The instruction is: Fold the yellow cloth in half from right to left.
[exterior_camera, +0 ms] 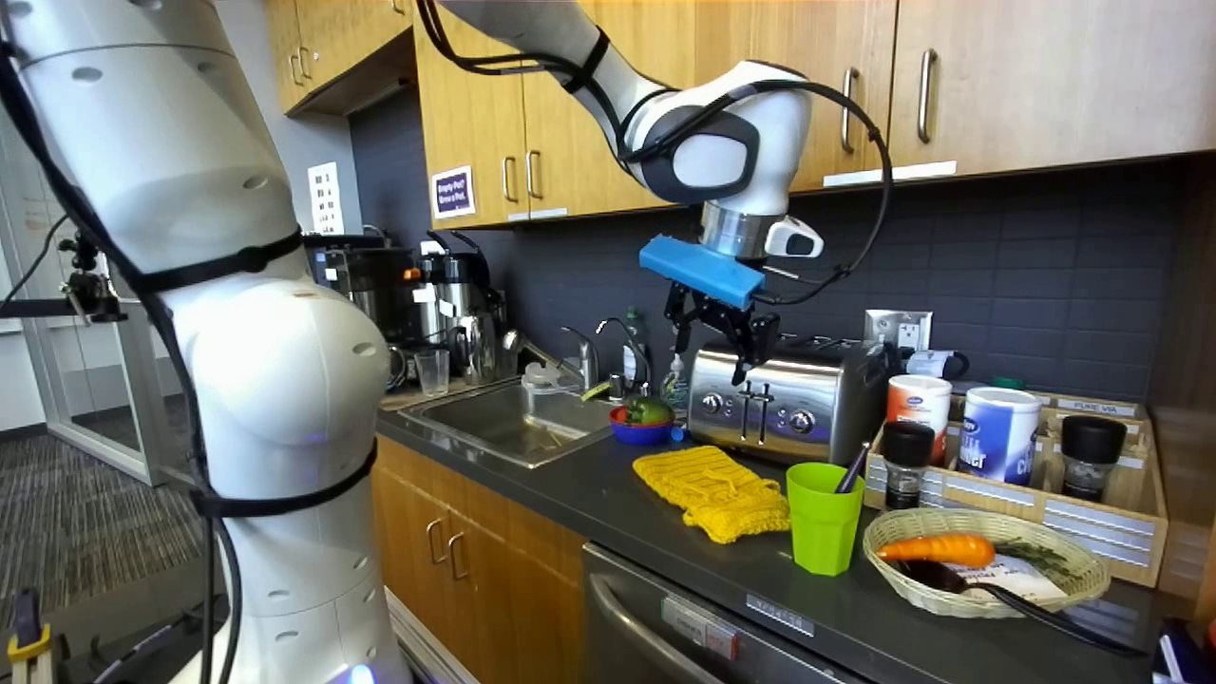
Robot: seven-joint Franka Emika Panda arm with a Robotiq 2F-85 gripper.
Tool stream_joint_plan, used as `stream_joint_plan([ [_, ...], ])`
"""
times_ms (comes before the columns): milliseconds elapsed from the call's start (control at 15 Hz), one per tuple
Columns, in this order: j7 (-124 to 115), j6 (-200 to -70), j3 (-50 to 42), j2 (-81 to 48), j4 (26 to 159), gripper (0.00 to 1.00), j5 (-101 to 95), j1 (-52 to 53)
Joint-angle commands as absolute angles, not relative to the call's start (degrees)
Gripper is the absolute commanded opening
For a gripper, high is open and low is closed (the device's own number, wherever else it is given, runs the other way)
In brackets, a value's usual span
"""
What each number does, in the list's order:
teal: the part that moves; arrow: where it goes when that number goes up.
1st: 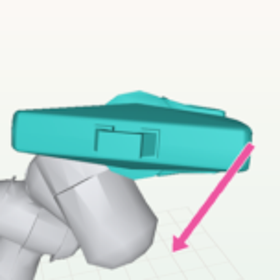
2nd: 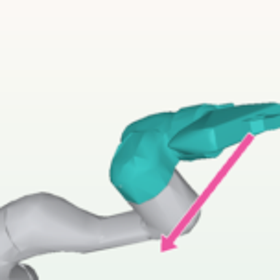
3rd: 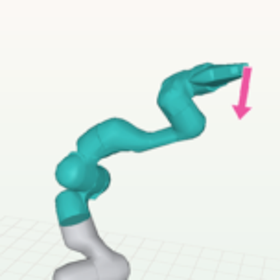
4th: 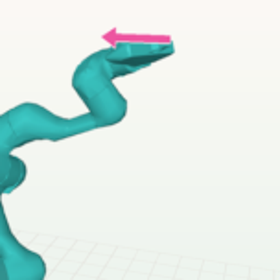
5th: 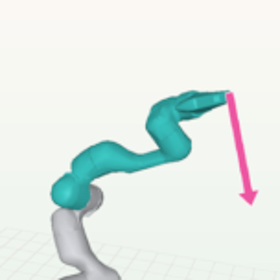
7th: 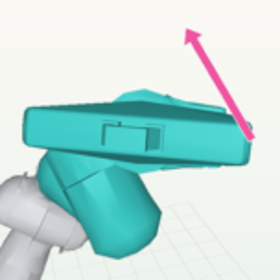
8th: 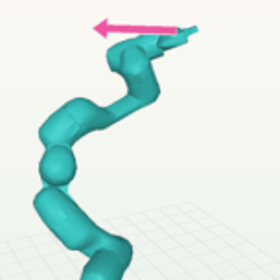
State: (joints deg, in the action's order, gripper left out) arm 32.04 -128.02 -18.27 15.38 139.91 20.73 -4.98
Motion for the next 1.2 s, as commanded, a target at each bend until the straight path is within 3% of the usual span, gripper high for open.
stream_joint_plan([
  [0,33.7,-134.0,-17.0,12.1,138.1,1.0,23.8,-3.8],
  [600,23.8,-147.5,-11.1,7.0,139.8,1.0,27.7,-2.1],
  [1133,9.5,-154.7,-7.5,6.8,144.6,1.0,17.6,-3.7],
])
